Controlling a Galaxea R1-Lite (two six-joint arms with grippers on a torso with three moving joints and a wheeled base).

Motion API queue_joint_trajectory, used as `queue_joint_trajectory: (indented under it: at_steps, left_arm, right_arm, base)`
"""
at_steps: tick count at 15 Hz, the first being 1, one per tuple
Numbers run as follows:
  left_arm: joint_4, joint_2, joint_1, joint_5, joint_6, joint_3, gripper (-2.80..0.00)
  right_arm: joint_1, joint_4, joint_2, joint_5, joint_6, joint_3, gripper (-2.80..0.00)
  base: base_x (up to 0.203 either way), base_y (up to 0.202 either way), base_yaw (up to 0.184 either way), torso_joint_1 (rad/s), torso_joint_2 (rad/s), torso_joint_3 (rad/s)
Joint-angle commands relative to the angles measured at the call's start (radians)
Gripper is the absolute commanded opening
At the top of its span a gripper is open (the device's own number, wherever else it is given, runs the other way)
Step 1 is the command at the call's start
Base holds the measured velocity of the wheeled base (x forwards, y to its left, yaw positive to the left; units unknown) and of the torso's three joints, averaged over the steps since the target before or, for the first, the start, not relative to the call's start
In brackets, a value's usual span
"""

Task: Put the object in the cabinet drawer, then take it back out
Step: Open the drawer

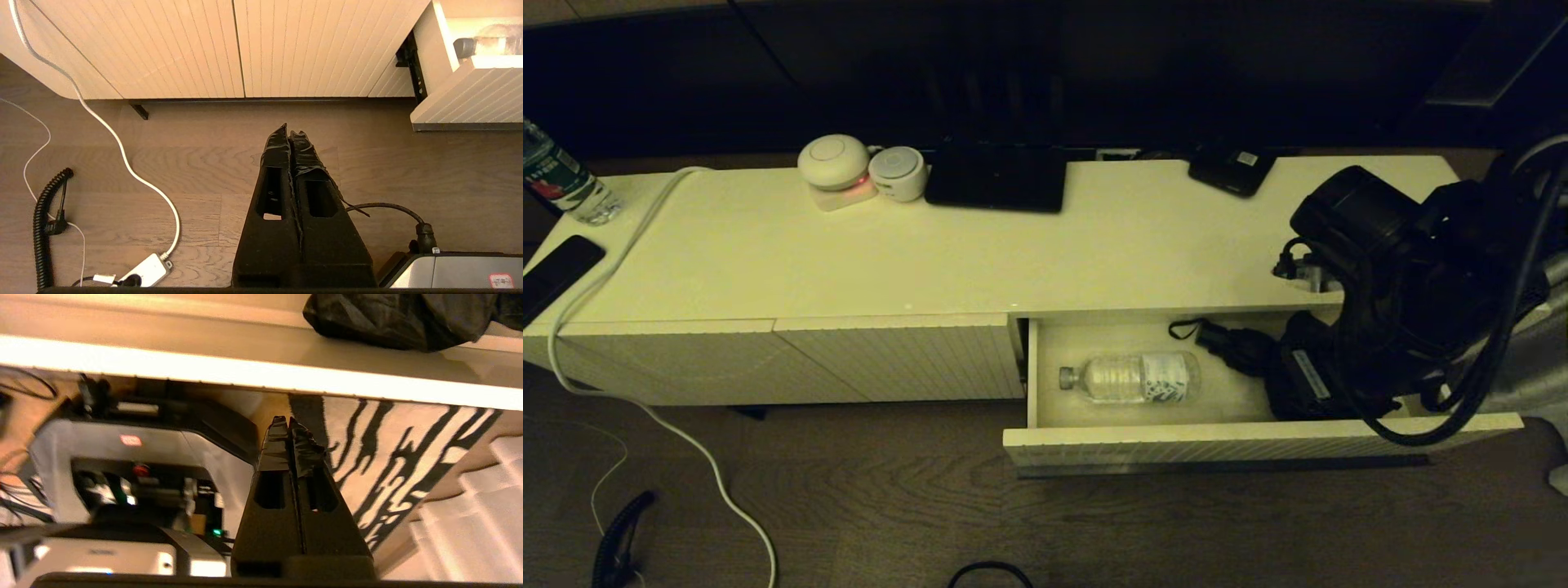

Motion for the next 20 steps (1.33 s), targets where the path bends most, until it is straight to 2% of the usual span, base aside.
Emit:
queue_joint_trajectory:
  at_steps: [1,4,10,20]
  left_arm:
    - [0.0,-0.002,0.0,0.0,0.0,0.002,-2.8]
    - [0.0,-0.001,0.0,0.0,0.0,0.001,-2.8]
    - [0.0,-0.002,0.0,0.0,0.0,0.0,-2.8]
    - [-0.001,-0.001,0.0,0.0,0.0,0.001,-2.8]
  right_arm:
    - [0.002,-0.003,0.052,-0.001,0.027,-0.017,-2.8]
    - [-0.005,-0.068,0.124,0.001,0.097,-0.04,-2.8]
    - [-0.014,-0.097,0.19,0.006,0.16,-0.077,-2.8]
    - [-0.054,-0.177,0.207,0.005,0.163,-0.059,-2.8]
  base:
    - [0.0,0.0,0.0,0.0,0.0,0.0]
    - [0.0,0.0,0.0,0.0,0.0,0.0]
    - [0.0,0.0,0.0,0.0,0.0,0.0]
    - [0.0,0.0,0.0,0.0,0.0,0.0]
